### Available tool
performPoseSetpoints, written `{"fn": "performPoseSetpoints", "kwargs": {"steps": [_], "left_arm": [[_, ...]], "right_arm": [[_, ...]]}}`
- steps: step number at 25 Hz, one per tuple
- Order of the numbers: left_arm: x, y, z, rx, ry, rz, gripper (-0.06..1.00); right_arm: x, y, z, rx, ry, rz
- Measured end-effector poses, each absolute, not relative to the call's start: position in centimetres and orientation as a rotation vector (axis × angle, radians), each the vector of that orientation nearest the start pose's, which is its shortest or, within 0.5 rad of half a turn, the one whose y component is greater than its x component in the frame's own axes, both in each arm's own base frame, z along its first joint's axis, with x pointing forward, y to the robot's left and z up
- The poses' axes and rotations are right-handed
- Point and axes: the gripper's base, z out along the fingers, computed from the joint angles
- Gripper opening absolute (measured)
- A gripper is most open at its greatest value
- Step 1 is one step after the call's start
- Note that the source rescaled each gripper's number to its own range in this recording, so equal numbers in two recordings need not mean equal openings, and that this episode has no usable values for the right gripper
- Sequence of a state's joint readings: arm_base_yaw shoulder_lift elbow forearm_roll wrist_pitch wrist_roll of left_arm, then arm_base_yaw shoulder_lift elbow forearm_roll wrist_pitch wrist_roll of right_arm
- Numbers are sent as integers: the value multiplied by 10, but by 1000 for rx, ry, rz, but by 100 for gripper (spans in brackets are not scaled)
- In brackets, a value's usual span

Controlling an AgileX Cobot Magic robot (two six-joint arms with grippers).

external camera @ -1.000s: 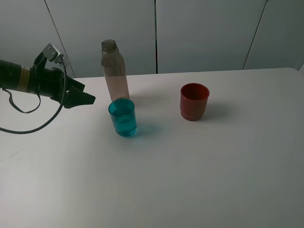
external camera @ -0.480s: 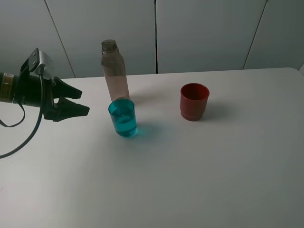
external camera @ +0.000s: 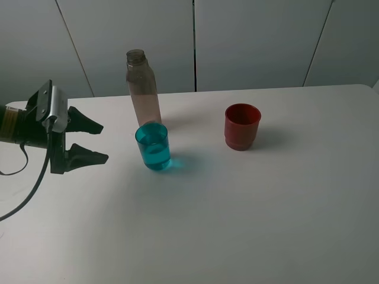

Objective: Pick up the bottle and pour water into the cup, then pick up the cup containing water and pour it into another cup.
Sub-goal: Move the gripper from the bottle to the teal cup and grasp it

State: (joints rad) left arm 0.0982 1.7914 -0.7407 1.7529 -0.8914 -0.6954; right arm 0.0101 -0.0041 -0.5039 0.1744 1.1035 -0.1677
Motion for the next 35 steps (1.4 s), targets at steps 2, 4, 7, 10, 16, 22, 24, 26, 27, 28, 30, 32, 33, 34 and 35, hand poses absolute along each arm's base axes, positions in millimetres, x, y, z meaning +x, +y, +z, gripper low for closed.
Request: {"fn": "performPoseSetpoints", "kwargs": {"steps": [2,4,7,10,16,22,24,26,27,28,30,32,33,34,35], "left_arm": [[288,-42,135,1342,1841,-620,97],[287,-44,126,1376,1809,-661,97],[285,-47,114,1422,1753,-712,97],[289,-47,111,1438,1732,-718,97],[298,-47,110,1394,1734,-706,97],[302,-48,92,1369,1720,-772,97],[307,-48,87,1362,1718,-781,97],[312,-49,85,1347,1707,-793,97],[315,-49,83,1338,1705,-797,97],[318,-49,82,1332,1697,-801,97],[322,-49,79,1322,1688,-819,97],[324,-50,77,1314,1668,-841,97],[325,-51,77,1312,1651,-856,97],[326,-51,77,1308,1629,-870,97],[326,-52,76,1309,1617,-880,97]], "right_arm": [[-9,14,276,-197,2059,113],[-9,14,276,-197,2059,113],[-9,14,276,-197,2059,113],[-9,14,276,-197,2059,113],[-9,14,276,-197,2059,113],[-9,14,276,-197,2059,113],[-9,14,276,-197,2059,113],[-9,14,276,-197,2059,113],[-9,14,276,-197,2059,113],[-9,14,276,-197,2059,113],[-9,14,276,-197,2059,113],[-9,14,276,-197,2059,113],[-9,14,276,-197,2059,113],[-9,14,276,-197,2059,113],[-9,14,276,-197,2059,113]]}}
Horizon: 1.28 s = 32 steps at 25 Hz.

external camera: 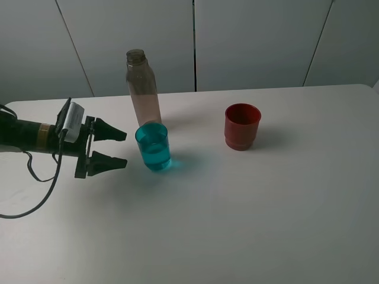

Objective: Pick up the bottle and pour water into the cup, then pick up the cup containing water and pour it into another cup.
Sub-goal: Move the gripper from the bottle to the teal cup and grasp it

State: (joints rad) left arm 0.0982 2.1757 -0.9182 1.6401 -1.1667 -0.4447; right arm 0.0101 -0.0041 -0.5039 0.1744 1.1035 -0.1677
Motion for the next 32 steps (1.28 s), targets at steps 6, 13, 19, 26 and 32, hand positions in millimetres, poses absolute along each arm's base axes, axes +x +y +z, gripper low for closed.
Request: {"fn": "performPoseSetpoints", "kwargs": {"steps": [6,13,19,26,32], "left_arm": [[326,-53,67,1279,1584,-904,97],[330,-53,56,1272,1570,-882,97],[339,-59,56,1281,1543,-869,97],[338,-70,51,1301,1532,-895,97],[337,-78,51,1318,1520,-910,97]], "right_arm": [[-9,14,276,-197,2059,113],[-9,14,276,-197,2059,113],[-9,14,276,-197,2059,113],[-9,14,276,-197,2059,113],[-9,14,276,-197,2059,113]]}}
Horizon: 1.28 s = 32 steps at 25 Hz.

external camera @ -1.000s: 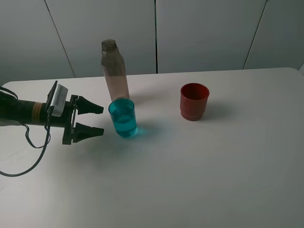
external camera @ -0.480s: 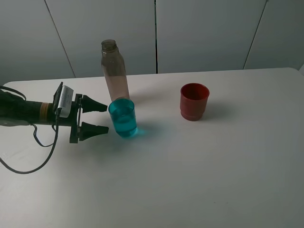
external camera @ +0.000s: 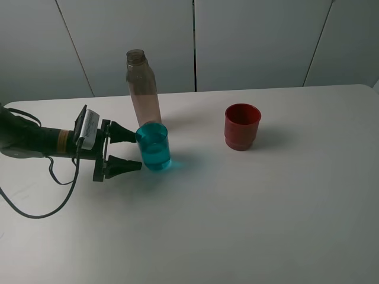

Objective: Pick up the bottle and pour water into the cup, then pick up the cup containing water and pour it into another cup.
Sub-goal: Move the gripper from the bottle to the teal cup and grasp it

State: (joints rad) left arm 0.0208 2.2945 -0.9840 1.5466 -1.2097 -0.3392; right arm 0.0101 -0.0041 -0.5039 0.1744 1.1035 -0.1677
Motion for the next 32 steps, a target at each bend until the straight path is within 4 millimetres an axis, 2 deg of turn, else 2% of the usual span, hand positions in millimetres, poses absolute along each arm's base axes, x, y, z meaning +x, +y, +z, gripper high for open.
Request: {"fn": "performPoseSetpoints", "kwargs": {"steps": [32], "left_arm": [[339,-114,51,1310,1528,-890,97]], "right_arm": [[-9,14,276,-197,2059,113]]}}
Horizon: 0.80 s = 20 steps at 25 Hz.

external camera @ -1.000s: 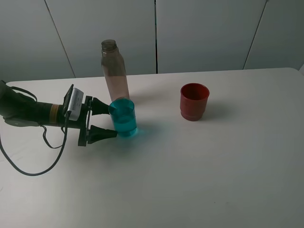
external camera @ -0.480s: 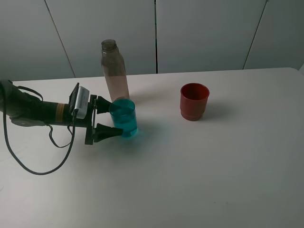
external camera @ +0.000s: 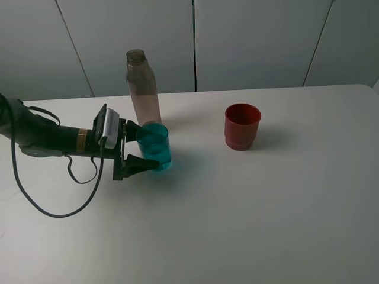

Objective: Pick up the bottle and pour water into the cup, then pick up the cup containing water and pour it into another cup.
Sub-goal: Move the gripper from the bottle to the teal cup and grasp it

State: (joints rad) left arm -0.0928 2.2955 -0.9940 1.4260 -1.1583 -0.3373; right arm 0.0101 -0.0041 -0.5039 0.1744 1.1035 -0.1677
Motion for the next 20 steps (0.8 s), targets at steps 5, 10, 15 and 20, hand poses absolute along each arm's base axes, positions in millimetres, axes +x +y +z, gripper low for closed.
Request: {"fn": "performPoseSetpoints", "kwargs": {"steps": [5,10,15,20], "left_arm": [[341,-117,52,1282,1545,-873,97],[342,-123,52,1265,1550,-867,97],[342,-127,52,1265,1553,-861,97],[341,-130,52,1265,1555,-858,97]], "right_arm": [[-9,14,276,-197,2059,113],[-9,14,276,-197,2059,113],[-9,14,276,-197,2059,113],[-9,14,276,-197,2059,113]]}}
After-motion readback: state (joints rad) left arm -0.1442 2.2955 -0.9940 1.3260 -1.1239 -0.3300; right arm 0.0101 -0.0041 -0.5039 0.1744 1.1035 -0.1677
